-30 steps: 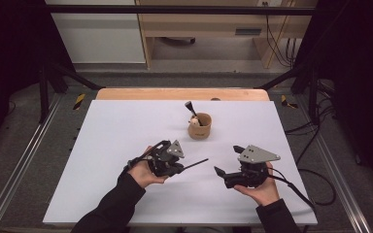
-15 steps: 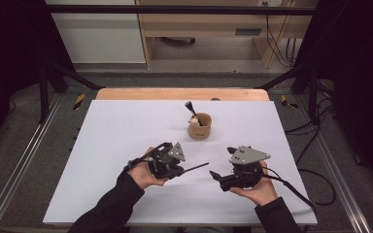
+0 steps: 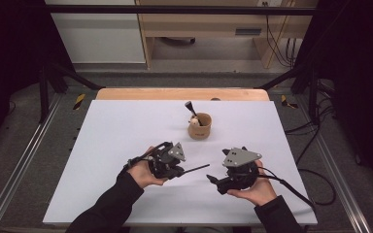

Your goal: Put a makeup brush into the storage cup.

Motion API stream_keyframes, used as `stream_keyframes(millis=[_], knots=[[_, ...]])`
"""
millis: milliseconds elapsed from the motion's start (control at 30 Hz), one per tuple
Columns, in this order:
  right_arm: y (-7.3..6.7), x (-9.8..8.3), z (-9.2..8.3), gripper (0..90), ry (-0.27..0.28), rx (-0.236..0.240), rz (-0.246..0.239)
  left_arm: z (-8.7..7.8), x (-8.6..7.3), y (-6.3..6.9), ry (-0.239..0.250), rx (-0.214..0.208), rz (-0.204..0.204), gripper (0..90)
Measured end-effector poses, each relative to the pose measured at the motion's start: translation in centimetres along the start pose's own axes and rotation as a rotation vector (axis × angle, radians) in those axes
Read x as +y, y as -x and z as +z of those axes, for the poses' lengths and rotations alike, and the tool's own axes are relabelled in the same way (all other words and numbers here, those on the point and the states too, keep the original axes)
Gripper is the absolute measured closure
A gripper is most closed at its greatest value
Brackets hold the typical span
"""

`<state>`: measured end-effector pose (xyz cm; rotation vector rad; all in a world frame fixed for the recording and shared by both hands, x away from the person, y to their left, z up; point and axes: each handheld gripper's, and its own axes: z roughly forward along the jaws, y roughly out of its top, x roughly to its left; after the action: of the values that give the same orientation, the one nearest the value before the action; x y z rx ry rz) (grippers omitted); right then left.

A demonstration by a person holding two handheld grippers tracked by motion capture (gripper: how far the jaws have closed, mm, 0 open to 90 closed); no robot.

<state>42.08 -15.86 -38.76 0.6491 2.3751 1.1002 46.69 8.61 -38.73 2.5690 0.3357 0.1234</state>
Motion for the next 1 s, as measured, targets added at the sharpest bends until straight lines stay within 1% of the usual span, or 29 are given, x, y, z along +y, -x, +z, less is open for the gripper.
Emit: stream_keyframes(millis=[100, 233, 367, 467, 667, 733, 767, 833, 900, 1000], knots=[[-0.2, 0.2, 0.2, 10.0, -0.022, 0.009, -0.024, -0.2, 0.2, 0.1, -0.004, -0.002, 0.005, 85.6], [-0.5, 0.6, 0.3, 11.6, -0.05, 0.016, -0.069, -0.3, 0.3, 0.1, -0.007, -0.008, 0.012, 85.6], [-0.7, 0.8, 0.5, 12.8, -0.061, 0.031, -0.08, -0.3, 0.4, 0.2, -0.008, -0.018, 0.015, 85.6], [-1.0, 1.0, 0.8, 13.8, -0.077, 0.046, -0.111, -0.3, 0.5, 0.3, -0.005, -0.022, 0.016, 85.6], [-1.3, 1.3, 1.0, 16.1, -0.089, 0.055, -0.139, -0.3, 0.9, 0.5, 0.0, -0.032, 0.021, 85.6], [-1.4, 1.3, 1.1, 17.2, -0.092, 0.068, -0.151, -0.2, 1.0, 0.6, -0.003, -0.035, 0.023, 85.6], [-1.5, 1.3, 1.1, 17.8, -0.097, 0.068, -0.149, -0.2, 1.0, 0.6, -0.005, -0.036, 0.023, 85.6], [-1.5, 1.2, 1.3, 19.1, -0.104, 0.068, -0.166, -0.1, 1.1, 0.7, -0.007, -0.035, 0.024, 85.6], [-1.6, 1.2, 1.3, 20.3, -0.109, 0.072, -0.18, -0.1, 1.3, 0.8, -0.003, -0.037, 0.017, 85.6], [-1.7, 1.2, 1.4, 21.9, -0.116, 0.077, -0.188, -0.1, 1.6, 0.9, -0.004, -0.042, 0.015, 85.6]])
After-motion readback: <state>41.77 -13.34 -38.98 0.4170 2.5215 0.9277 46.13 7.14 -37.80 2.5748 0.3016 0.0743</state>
